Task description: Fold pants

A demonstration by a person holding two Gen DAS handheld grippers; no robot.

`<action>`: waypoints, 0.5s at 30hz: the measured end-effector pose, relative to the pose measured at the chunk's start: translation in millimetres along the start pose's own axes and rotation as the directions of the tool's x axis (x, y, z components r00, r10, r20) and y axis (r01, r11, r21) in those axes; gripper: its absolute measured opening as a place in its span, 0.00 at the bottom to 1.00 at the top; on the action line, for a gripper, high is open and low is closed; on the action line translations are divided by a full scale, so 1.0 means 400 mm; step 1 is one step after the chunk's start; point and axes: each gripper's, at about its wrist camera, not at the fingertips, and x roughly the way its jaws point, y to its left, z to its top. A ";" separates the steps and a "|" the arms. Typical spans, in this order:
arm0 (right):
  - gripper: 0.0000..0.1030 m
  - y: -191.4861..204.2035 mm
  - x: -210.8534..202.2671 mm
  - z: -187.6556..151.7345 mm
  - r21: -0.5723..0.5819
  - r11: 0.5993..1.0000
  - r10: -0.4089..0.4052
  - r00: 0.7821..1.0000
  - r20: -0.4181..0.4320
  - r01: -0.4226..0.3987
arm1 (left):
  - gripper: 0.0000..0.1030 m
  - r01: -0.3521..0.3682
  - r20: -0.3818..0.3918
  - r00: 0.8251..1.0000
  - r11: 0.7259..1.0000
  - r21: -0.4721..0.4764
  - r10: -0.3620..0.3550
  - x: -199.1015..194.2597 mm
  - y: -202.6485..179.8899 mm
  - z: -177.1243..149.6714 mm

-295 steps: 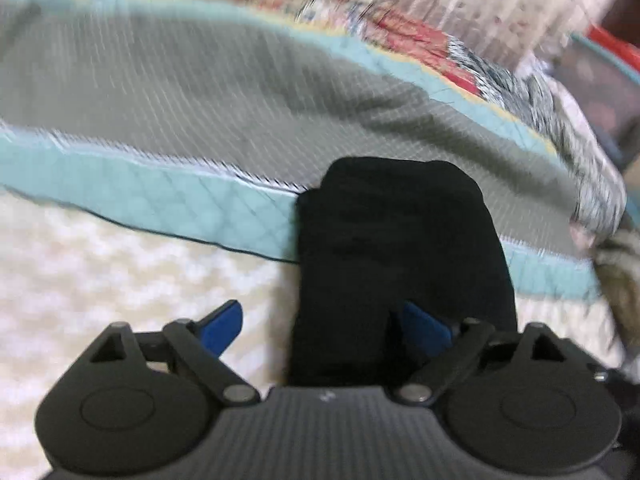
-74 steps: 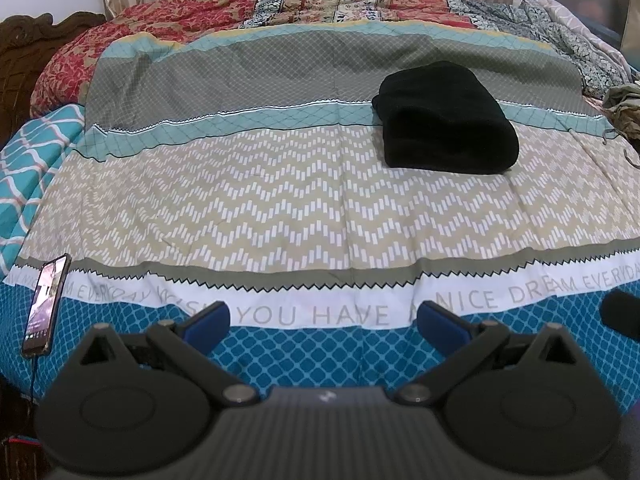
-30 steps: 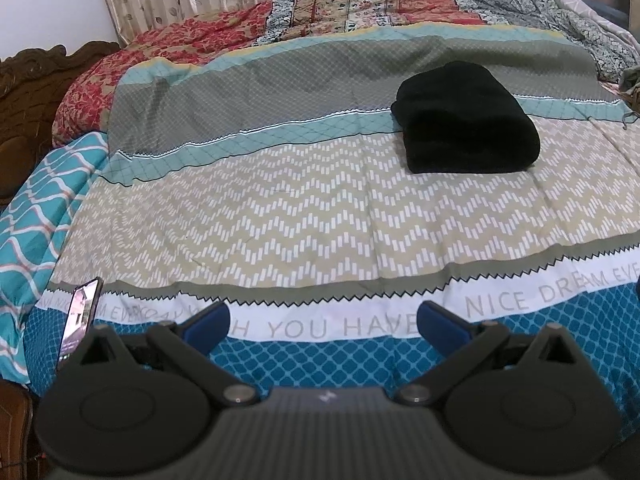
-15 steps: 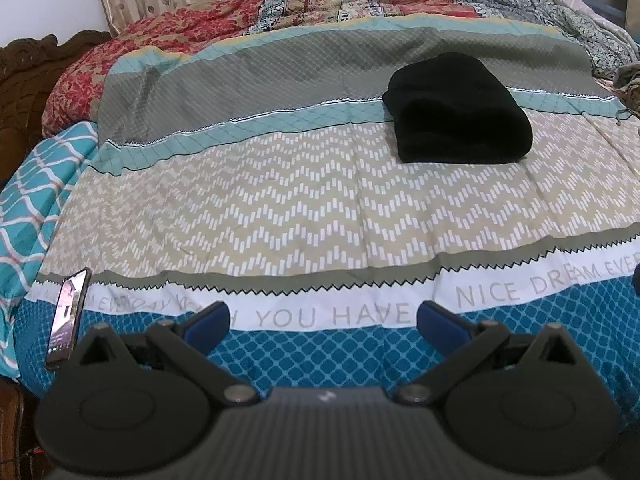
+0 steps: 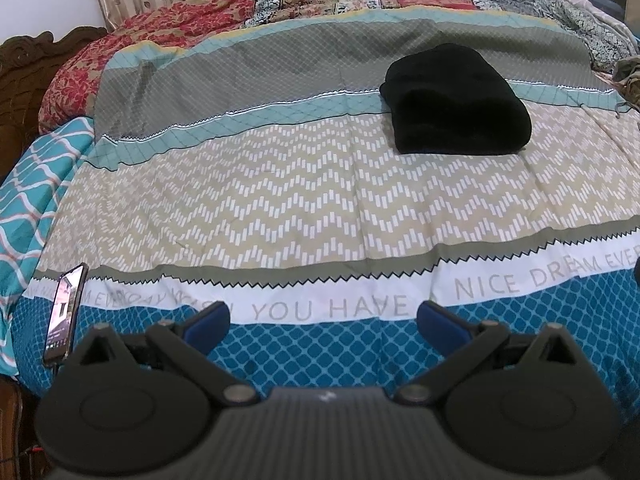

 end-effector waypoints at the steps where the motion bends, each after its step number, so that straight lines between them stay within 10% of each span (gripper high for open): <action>1: 0.93 0.001 0.000 -0.001 0.000 1.000 0.000 1.000 -0.001 0.000 | 1.00 0.000 -0.001 1.000 1.000 0.000 0.000 0.000 0.000 0.000; 15: 0.93 -0.002 0.003 -0.005 0.002 1.000 -0.002 1.000 -0.005 0.002 | 1.00 0.010 -0.016 1.000 1.000 0.000 -0.010 0.007 -0.003 -0.001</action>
